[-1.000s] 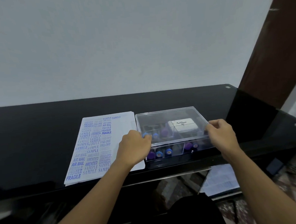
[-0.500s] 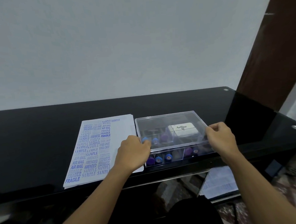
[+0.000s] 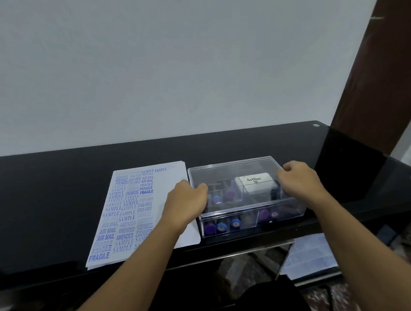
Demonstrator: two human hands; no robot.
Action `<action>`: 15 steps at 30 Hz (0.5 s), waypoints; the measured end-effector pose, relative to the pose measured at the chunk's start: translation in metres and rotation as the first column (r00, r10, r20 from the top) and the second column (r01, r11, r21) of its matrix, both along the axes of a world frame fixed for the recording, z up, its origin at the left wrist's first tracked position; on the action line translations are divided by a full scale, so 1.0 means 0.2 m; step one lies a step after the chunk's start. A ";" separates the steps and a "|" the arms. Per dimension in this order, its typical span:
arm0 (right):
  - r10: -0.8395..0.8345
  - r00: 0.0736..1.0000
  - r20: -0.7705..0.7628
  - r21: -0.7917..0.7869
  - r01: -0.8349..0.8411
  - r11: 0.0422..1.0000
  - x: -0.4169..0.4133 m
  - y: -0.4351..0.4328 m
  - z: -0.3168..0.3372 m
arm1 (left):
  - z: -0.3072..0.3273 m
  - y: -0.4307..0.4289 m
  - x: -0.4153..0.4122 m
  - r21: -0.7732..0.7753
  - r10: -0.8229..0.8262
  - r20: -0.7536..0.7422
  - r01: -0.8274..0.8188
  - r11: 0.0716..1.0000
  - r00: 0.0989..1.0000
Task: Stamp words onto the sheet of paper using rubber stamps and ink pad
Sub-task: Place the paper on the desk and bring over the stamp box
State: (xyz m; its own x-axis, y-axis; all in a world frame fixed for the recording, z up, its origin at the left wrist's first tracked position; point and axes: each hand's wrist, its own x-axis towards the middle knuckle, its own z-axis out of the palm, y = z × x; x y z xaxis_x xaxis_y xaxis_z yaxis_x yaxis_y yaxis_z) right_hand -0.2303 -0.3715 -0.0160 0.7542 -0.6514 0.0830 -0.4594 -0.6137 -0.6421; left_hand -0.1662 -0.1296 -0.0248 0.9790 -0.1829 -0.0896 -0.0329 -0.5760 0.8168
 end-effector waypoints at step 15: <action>-0.076 0.987 0.142 0.194 0.048 0.980 -0.01 0.02 0.03 | 0.08 0.00 -0.01 -0.018 -0.005 0.008 0.005 1.000 1.000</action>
State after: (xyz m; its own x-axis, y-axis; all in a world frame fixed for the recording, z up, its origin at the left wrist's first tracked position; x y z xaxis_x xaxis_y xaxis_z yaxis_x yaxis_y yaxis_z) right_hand -0.2325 -0.3668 -0.0091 0.7004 -0.7111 0.0618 -0.3837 -0.4481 -0.8074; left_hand -0.1692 -0.1304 -0.0097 0.9788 -0.1893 -0.0780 -0.0425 -0.5608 0.8269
